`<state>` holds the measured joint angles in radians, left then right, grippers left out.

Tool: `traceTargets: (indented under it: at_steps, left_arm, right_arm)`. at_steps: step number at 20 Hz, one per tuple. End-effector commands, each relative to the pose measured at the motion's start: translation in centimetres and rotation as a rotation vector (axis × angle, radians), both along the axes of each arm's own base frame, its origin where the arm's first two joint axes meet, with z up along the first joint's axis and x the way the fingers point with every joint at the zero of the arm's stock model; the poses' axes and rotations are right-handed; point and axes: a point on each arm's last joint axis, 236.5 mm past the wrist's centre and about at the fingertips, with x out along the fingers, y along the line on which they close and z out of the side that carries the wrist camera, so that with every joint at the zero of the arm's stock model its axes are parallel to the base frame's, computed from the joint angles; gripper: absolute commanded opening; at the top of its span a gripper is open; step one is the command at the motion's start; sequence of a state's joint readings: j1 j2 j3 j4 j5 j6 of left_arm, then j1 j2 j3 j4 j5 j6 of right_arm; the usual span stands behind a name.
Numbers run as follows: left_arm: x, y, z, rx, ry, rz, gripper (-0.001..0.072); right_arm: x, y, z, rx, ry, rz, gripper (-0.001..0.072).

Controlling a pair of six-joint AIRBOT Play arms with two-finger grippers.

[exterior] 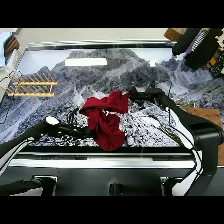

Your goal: Fold the clothes and pants, and hang the long-sleeved shirts on hangers.

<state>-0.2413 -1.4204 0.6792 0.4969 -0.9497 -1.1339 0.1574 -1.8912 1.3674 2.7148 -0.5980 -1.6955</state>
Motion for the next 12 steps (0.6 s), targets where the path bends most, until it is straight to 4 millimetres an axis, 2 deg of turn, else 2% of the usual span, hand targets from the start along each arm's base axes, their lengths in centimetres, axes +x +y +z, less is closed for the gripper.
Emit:
traceTargets:
  at_steps: [1,2,4,6,8,9,10,12]
  left_arm:
    - [1.9,1.9,0.5,-0.002,-0.014,0.069,0.0013]
    - [3.1,3.1,1.0,0.005,-0.042,0.098,0.0012]
    - [7.1,7.0,3.6,0.049,-0.148,0.171,0.0011]
    - [11.7,11.7,8.0,0.119,-0.289,0.254,0.0010]
    - [16.1,16.6,15.4,0.191,-0.490,0.335,0.0011]
    - [17.4,18.6,19.4,0.226,-0.583,0.365,0.0011]
    - [18.4,20.3,23.8,0.262,-0.682,0.389,0.0010]
    - [18.7,22.6,32.5,0.334,-0.870,0.423,0.0011]
  right_arm:
    - [1.4,0.2,2.9,-0.014,-0.087,0.016,0.0030]
    - [1.7,0.2,4.6,-0.018,-0.126,0.023,0.0030]
    - [2.0,-0.5,9.5,-0.082,-0.256,0.049,0.0029]
    - [1.8,-1.6,15.9,-0.158,-0.405,0.057,0.0029]
    - [0.7,-3.0,23.9,-0.235,-0.584,0.044,0.0029]
    - [-0.5,-3.7,28.3,-0.266,-0.679,0.031,0.0030]
    - [-1.9,-4.4,32.4,-0.290,-0.767,0.013,0.0030]
    - [-6.0,-5.7,40.8,-0.313,-0.940,-0.029,0.0030]
